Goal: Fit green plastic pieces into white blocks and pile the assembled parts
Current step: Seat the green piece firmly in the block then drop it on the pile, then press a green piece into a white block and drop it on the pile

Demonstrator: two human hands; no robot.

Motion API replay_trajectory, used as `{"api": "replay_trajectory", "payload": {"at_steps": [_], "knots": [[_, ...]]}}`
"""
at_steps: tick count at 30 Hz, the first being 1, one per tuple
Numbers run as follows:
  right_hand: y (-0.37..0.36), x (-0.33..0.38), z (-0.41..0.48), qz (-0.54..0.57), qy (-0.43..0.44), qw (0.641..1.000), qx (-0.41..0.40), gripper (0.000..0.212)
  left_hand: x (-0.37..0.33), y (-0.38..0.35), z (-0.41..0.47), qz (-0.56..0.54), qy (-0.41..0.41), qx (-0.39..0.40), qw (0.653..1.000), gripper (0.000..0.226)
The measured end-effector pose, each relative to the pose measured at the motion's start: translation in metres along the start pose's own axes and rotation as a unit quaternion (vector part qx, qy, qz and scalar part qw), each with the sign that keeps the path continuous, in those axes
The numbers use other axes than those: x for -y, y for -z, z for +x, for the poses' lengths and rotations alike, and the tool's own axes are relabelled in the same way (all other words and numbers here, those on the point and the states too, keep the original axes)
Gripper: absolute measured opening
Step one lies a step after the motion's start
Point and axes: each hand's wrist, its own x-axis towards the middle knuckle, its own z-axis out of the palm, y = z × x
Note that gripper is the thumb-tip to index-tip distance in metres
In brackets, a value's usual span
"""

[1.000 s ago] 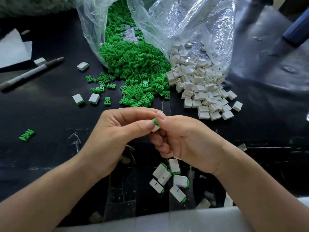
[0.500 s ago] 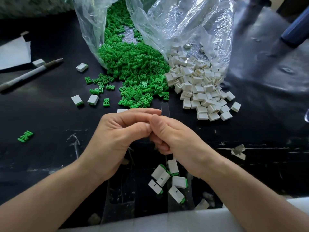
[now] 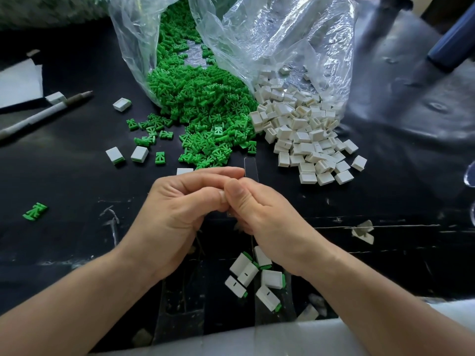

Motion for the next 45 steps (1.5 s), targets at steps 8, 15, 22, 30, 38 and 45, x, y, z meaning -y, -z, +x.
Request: {"api": "replay_trajectory", "payload": {"at_steps": [8,15,22,30,38,45], "knots": [[0.000,0.002,-0.001,0.012,-0.001,1.000,0.004,0.058,-0.001,0.001,0.000,-0.009,0.012,0.004,1.000,0.018],[0.007,0.004,0.001,-0.012,0.023,0.999,0.032,0.082,-0.005,0.001,-0.001,-0.016,0.025,0.005,1.000,0.022],[0.011,0.002,0.003,-0.026,0.011,0.999,0.029,0.076,-0.006,0.001,-0.001,0.005,0.017,0.015,1.000,0.021],[0.053,-0.011,0.015,-0.123,0.005,0.975,-0.183,0.032,-0.006,0.001,-0.003,0.068,0.011,-0.023,0.997,0.021],[0.071,-0.021,0.021,-0.273,0.004,0.913,-0.304,0.010,-0.007,-0.004,-0.011,0.211,0.072,0.101,0.970,0.029],[0.066,-0.024,0.025,-0.396,-0.025,0.881,-0.259,0.026,-0.009,-0.004,-0.008,0.196,0.055,0.051,0.978,0.025]]}}
